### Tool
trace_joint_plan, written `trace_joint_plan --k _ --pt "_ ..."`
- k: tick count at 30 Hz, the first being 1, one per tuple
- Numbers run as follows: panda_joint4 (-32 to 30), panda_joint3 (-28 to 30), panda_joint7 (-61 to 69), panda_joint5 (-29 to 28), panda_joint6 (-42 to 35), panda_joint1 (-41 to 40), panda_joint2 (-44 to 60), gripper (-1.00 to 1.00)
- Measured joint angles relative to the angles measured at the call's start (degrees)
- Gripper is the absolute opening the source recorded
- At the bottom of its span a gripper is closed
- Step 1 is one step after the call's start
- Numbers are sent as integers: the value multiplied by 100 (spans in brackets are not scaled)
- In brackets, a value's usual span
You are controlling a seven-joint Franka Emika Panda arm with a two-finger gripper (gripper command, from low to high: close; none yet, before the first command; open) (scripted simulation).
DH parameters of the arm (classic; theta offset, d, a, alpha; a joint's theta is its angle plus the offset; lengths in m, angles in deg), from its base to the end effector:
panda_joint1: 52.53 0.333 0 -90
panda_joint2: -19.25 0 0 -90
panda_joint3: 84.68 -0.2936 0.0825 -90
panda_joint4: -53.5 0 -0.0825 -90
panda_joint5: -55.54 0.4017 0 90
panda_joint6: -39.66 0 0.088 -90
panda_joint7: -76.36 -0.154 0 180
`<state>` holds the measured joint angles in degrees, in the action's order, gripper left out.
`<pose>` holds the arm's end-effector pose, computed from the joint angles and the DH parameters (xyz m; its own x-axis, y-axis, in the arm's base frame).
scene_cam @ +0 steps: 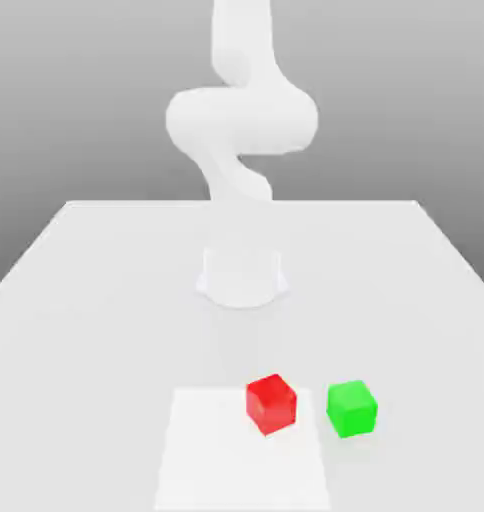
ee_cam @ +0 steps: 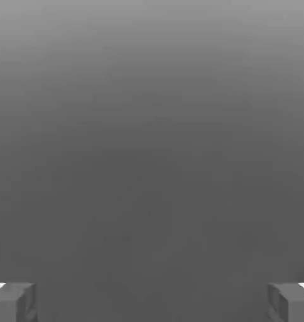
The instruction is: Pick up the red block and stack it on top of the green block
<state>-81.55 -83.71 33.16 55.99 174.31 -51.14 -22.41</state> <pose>0.4401 0.0024 0.6080 0.5557 -0.6874 0.4675 -0.5066 -0.7259 -0.4652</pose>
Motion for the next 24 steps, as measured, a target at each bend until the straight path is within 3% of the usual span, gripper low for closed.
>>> trace_joint_plan --k 17,24 --pt "-2621 292 1951 -6 2417 831 3637 0" --pt "-2639 124 2222 153 3635 751 5116 0"
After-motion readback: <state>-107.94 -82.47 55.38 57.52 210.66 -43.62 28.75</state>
